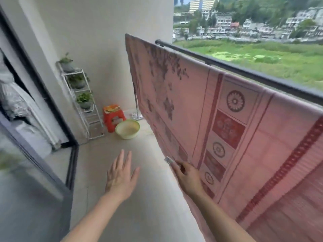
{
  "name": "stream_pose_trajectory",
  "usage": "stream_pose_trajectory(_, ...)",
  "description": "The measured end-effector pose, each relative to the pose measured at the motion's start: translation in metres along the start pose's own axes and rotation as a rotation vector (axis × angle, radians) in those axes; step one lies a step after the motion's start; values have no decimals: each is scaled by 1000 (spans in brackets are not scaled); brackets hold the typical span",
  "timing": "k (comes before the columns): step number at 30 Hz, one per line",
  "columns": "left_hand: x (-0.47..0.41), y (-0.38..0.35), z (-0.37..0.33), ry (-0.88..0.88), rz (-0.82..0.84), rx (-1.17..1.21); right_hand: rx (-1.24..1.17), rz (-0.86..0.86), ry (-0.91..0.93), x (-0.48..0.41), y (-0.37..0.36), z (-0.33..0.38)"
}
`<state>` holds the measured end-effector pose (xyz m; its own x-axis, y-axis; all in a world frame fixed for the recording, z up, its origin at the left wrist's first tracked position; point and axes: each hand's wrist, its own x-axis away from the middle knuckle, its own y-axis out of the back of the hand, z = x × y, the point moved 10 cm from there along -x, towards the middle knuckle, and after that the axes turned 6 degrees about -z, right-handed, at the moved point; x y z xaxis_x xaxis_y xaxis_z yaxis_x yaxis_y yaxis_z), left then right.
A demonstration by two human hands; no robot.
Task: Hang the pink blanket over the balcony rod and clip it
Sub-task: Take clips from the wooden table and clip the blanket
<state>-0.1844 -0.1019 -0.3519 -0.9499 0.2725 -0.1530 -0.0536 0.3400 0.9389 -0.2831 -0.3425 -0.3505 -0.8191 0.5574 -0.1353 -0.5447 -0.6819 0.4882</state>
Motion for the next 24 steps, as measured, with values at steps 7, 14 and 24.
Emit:
stream_pose_trajectory(7,-151,-4,25,-10,-101,-26,-158,38,-51,-145,-93,7)
stream_pose_trajectory(14,-325,-8,67,59,-87,-93,-156,100,-124,-317,-175,26)
stream_pose_trajectory(24,-527,-6,193,147,-131,-58,-169,202,-111,-525,-365,93)
